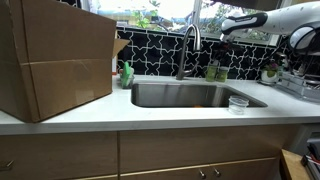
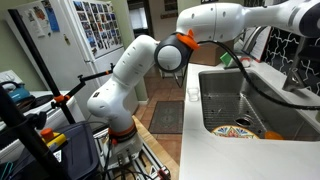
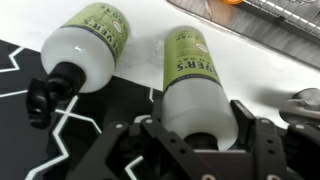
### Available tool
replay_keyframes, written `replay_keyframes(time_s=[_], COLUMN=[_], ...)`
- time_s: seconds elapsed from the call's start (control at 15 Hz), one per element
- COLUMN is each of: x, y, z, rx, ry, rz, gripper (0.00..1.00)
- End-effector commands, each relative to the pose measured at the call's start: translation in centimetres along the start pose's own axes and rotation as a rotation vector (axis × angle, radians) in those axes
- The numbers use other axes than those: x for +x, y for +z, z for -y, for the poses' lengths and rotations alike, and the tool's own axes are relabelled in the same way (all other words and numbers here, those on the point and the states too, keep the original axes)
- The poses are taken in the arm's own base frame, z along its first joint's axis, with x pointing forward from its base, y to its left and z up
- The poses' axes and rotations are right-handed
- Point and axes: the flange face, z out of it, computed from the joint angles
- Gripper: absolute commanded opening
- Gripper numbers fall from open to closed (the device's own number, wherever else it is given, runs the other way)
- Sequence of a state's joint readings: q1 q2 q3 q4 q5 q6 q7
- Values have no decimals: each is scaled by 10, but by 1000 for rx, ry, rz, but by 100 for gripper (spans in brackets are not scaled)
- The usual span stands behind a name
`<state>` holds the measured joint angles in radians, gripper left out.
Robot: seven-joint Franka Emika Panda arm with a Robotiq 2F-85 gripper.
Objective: Move the green bottles slightly to the right starting with the short one, pick up the short green bottle and move it to the left side of the tall green bottle
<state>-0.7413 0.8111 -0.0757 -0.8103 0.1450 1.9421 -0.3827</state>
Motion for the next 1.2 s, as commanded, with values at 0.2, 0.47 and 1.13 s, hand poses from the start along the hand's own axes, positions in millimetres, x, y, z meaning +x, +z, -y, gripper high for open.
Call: replay_keyframes(time_s=[0.2, 0.47, 1.13], x=[-5, -5, -28], y=[1, -16, -101], z=[-20, -19, -65], rx=[5, 6, -89], ry=[31, 33, 96], rz=[-5, -15, -15], gripper=[92, 100, 100])
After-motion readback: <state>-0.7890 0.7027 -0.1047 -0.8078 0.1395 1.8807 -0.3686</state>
